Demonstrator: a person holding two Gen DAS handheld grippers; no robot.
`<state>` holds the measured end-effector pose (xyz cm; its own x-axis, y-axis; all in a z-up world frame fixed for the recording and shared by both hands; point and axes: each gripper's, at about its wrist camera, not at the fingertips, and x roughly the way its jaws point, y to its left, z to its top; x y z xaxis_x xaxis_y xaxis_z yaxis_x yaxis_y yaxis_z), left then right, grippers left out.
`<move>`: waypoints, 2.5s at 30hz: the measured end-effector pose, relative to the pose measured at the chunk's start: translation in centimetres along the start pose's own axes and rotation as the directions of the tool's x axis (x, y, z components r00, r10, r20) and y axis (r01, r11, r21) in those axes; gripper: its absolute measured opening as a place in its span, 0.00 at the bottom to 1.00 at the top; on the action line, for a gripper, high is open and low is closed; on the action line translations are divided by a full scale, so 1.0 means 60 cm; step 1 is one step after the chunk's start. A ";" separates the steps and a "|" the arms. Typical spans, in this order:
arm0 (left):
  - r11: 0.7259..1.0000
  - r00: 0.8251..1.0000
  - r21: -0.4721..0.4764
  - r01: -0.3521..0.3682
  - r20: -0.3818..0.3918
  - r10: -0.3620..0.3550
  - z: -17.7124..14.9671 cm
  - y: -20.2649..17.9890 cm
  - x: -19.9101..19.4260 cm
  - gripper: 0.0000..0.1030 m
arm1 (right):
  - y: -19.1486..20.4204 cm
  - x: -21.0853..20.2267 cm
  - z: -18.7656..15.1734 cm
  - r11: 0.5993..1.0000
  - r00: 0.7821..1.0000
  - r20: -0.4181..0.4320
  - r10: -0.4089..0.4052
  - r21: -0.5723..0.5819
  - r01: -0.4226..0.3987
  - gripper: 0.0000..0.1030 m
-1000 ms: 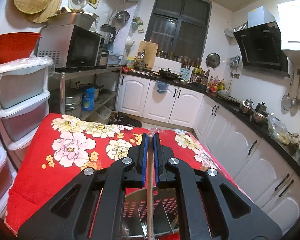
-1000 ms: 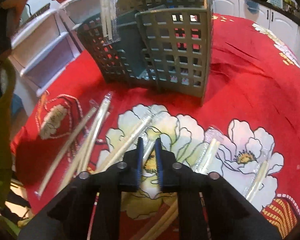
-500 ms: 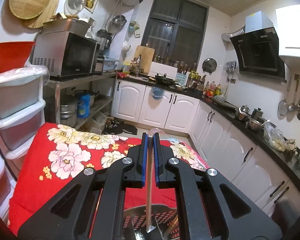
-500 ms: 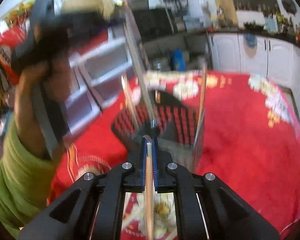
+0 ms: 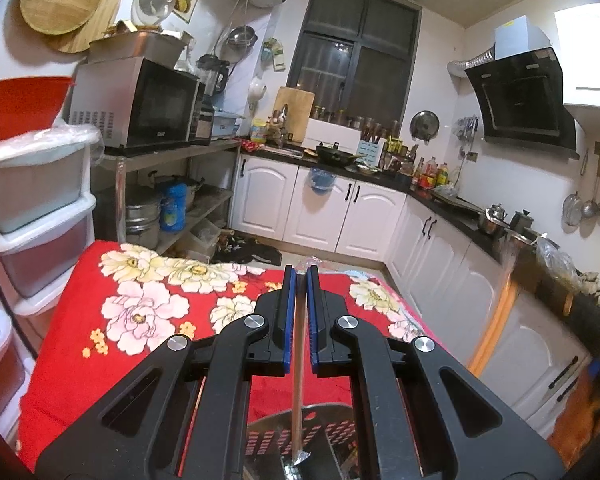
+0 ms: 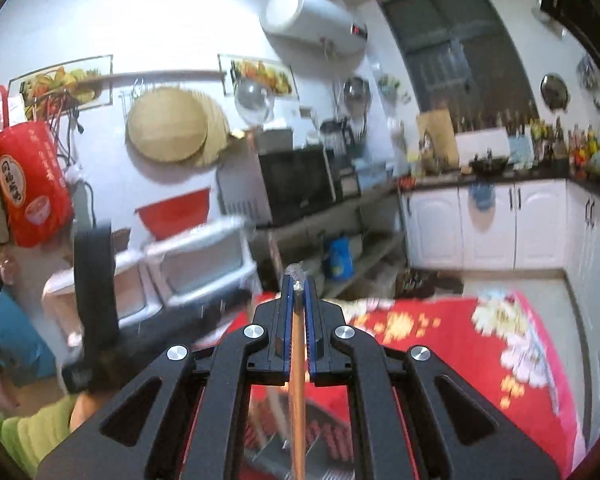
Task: Organize utensils
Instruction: 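Carry the right gripper's chopsticks into the caddy and open it while the left gripper releases its pair, then move both grippers back down to the wrapped chopstick pairs on the cloth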
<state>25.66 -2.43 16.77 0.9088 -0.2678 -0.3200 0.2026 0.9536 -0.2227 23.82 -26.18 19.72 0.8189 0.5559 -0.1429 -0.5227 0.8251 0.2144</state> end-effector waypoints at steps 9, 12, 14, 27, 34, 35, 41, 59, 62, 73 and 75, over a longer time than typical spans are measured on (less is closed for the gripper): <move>0.999 0.999 -0.028 0.020 -0.035 -0.021 -0.054 0.027 0.009 0.01 | -0.016 0.039 -0.054 0.994 0.996 0.014 -0.083 -0.076 0.084 0.05; 0.999 0.998 -0.037 0.025 -0.057 -0.027 -0.071 0.030 0.011 0.01 | -0.029 0.051 -0.089 0.993 0.994 -0.034 -0.104 -0.055 0.102 0.05; 0.999 0.997 -0.039 0.023 -0.071 -0.026 -0.083 0.030 0.010 0.01 | -0.032 0.052 -0.109 0.993 0.992 -0.053 -0.114 -0.044 0.111 0.05; 0.999 0.994 -0.051 0.006 -0.108 -0.011 -0.113 0.037 -0.022 0.03 | -0.045 0.026 -0.164 0.988 0.980 -0.128 -0.153 0.016 0.156 0.06; 0.998 0.991 -0.057 0.002 -0.131 -0.009 -0.128 0.044 -0.042 0.13 | -0.047 0.005 -0.178 0.985 0.976 -0.145 -0.160 0.041 0.168 0.17; 0.998 0.991 -0.057 0.001 -0.132 -0.008 -0.131 0.045 -0.045 0.16 | -0.048 0.001 -0.181 0.984 0.976 -0.149 -0.162 0.044 0.170 0.17; 0.998 0.990 -0.067 0.000 -0.140 -0.009 -0.149 0.049 -0.065 0.25 | -0.045 -0.016 -0.190 0.984 0.974 -0.161 -0.160 0.056 0.171 0.25; 0.997 0.983 -0.072 -0.020 -0.184 0.007 -0.213 0.058 -0.119 0.59 | -0.016 -0.068 -0.246 0.989 0.963 -0.245 -0.115 0.059 0.133 0.50; 0.996 0.980 -0.080 -0.033 -0.198 0.016 -0.227 0.065 -0.124 0.63 | -0.009 -0.073 -0.255 0.990 0.959 -0.261 -0.107 0.056 0.126 0.55; 0.994 0.967 -0.079 -0.072 -0.249 0.050 -0.277 0.080 -0.143 0.71 | 0.013 -0.084 -0.293 0.994 0.939 -0.335 -0.083 0.041 0.102 0.59; 0.994 0.964 -0.076 -0.080 -0.260 0.058 -0.286 0.082 -0.145 0.76 | 0.017 -0.085 -0.301 0.995 0.933 -0.350 -0.080 0.035 0.098 0.60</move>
<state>12.50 2.24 2.64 0.7929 -0.2388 -0.5606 0.1008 0.9587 -0.2658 14.83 -26.37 3.20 0.7231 0.4884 -0.4884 -0.4314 0.8716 0.2328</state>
